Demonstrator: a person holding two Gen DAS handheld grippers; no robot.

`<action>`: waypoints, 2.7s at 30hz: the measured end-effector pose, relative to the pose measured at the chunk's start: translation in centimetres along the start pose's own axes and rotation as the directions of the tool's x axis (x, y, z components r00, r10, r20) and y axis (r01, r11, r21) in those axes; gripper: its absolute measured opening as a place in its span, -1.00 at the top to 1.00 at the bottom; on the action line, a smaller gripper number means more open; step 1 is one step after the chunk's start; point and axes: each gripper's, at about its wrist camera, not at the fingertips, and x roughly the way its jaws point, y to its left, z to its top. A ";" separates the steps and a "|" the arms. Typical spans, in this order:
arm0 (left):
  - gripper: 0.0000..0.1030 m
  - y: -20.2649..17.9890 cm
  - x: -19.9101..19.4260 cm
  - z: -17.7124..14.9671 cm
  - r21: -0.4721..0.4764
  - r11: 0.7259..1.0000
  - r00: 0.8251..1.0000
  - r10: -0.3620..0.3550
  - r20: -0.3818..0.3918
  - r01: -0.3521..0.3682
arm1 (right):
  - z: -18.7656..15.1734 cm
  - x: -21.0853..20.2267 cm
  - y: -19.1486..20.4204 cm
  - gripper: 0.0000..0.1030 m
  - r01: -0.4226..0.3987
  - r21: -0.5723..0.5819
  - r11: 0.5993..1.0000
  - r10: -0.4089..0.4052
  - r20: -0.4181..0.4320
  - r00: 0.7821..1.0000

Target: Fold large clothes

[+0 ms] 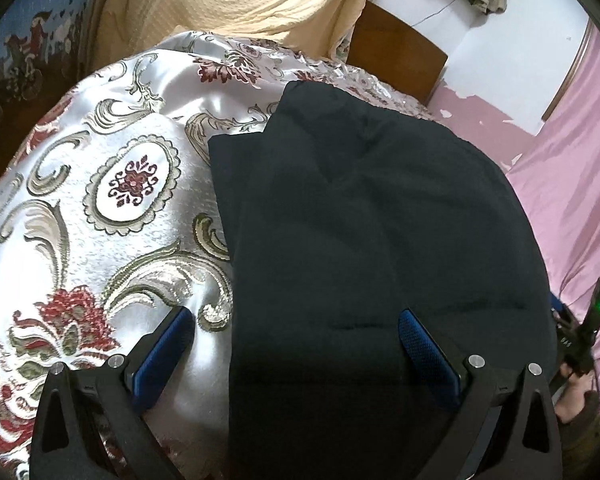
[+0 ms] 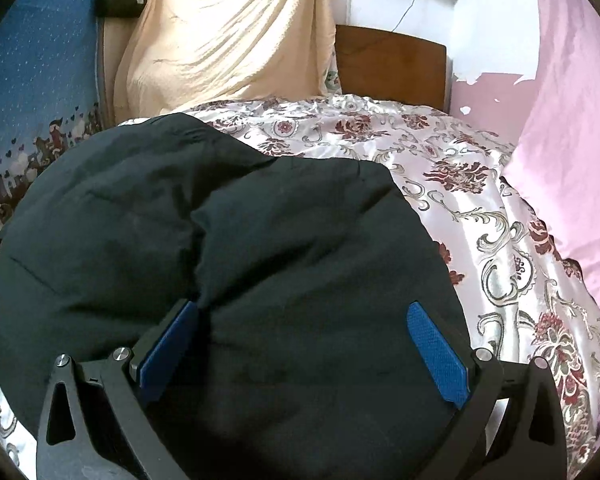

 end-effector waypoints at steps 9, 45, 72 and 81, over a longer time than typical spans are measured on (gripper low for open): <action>-1.00 0.7 0.5 -0.3 -0.021 0.997 0.998 -0.068 0.002 0.068 | 0.1 -0.6 -3.2 -0.97 0.063 -0.128 0.990 -0.066 -0.019 0.998; -1.00 -1.2 4.0 2.1 0.091 0.958 0.948 -0.252 -0.193 0.273 | -3.1 4.6 -11.5 -0.98 -0.593 0.418 0.688 0.706 -0.197 0.680; 0.46 -5.2 1.9 3.6 -0.056 0.997 0.971 -0.065 -0.230 0.053 | 3.4 -3.7 -1.3 0.22 -0.335 0.334 0.881 0.439 -0.314 0.842; 0.66 -12.2 -5.8 3.7 0.107 0.989 0.983 0.119 -0.142 -0.104 | 5.5 -12.0 -1.1 0.43 -0.372 0.342 0.863 0.460 -0.223 0.860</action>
